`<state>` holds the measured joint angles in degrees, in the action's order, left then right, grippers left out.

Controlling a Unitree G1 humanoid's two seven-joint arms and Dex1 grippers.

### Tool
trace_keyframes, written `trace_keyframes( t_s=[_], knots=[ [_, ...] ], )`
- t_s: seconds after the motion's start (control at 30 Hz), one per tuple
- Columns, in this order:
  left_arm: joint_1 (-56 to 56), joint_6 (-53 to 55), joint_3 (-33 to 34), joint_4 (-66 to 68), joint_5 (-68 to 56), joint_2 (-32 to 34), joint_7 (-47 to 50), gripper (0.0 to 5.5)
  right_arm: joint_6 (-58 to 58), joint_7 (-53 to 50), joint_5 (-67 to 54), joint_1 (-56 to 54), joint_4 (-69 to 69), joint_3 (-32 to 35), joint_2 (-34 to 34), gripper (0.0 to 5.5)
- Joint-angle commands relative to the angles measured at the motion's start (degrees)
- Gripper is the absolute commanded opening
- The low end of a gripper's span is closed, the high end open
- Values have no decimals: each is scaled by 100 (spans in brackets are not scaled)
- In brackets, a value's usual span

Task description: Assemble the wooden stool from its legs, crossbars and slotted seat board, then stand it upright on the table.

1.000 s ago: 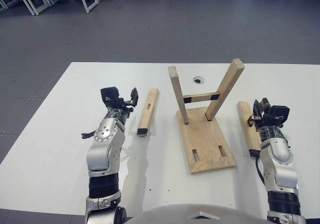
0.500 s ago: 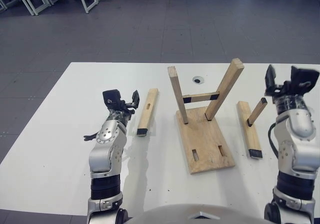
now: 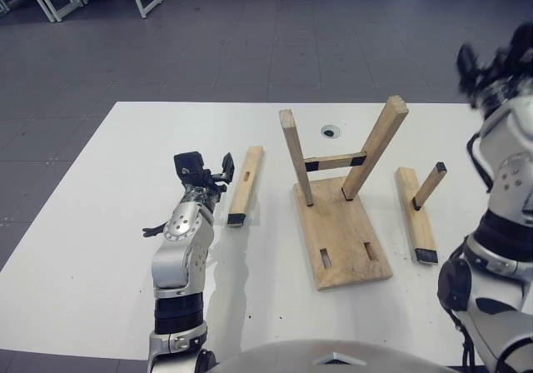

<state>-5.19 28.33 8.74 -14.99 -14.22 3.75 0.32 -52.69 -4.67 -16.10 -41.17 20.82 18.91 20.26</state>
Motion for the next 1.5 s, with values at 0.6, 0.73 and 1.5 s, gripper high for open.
trace_keyframes(
  t_s=[0.6,0.73,1.5],
  knots=[
    [172,-79,-53,-197,124,-83,62,373,246,-96,-422,1950,2125,575,-389,385],
    [324,-56,-71,-330,144,-138,83,373,480,239,-222,5136,3104,-4,-971,470],
    [224,80,-167,-330,156,-136,46,373,222,1269,434,6059,277,-934,-497,374]
  ],
)
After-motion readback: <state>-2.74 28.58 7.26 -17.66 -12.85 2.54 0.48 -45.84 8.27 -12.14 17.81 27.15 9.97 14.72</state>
